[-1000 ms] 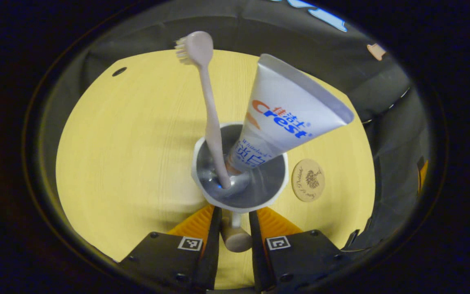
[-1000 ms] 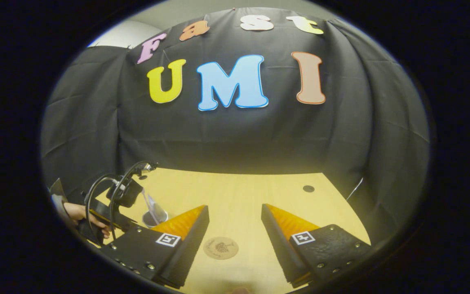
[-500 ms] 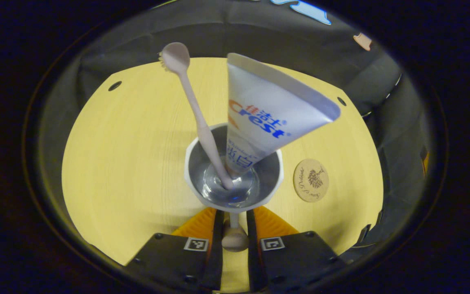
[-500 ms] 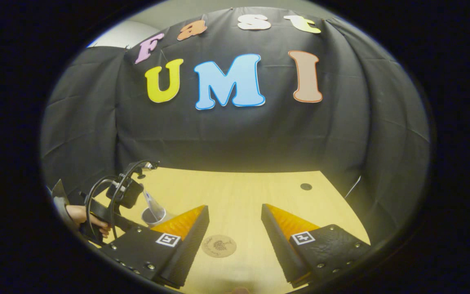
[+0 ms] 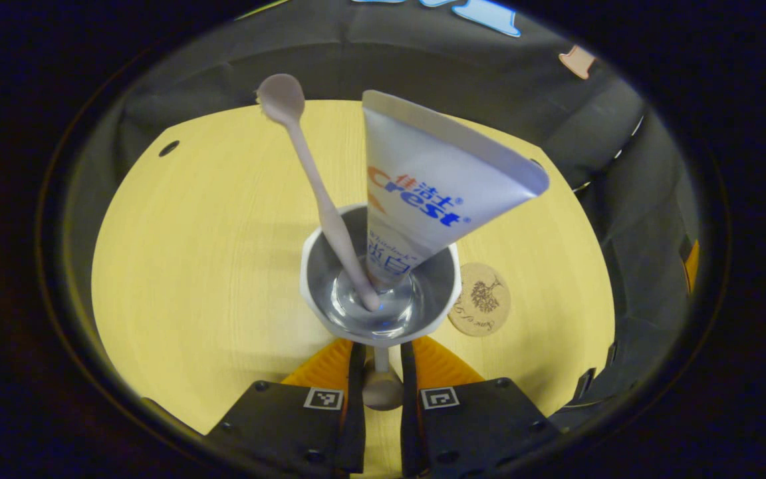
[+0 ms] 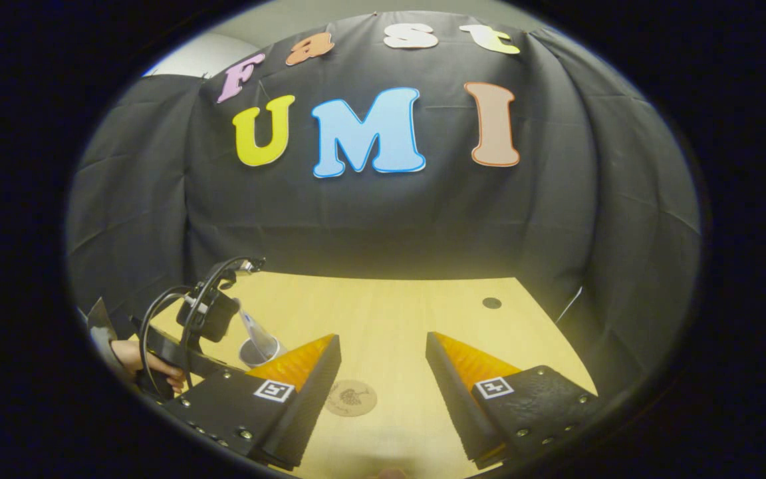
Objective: Put the toothbrush and toothpaste on the desktop into the cup, then pick up the cup and place it on the coaster on the desktop.
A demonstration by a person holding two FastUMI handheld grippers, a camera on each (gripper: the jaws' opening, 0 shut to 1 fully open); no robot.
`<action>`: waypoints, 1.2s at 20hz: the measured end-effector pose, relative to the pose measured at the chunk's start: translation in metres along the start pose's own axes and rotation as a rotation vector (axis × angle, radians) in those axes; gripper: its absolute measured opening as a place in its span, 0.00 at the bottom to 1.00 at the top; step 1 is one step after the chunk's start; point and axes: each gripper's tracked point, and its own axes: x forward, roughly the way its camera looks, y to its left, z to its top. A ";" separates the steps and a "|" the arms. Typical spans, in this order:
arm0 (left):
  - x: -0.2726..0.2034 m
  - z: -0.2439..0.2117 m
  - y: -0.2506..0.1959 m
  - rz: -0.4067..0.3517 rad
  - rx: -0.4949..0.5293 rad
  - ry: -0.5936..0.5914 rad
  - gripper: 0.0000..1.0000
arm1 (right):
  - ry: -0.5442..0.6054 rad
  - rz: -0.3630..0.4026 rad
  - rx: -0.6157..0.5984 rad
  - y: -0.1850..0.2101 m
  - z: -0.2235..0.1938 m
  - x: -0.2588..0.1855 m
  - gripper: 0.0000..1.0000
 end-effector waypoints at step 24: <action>0.011 -0.013 -0.110 -0.083 0.237 0.073 0.28 | -0.007 -0.093 0.098 -0.052 -0.014 -0.026 0.82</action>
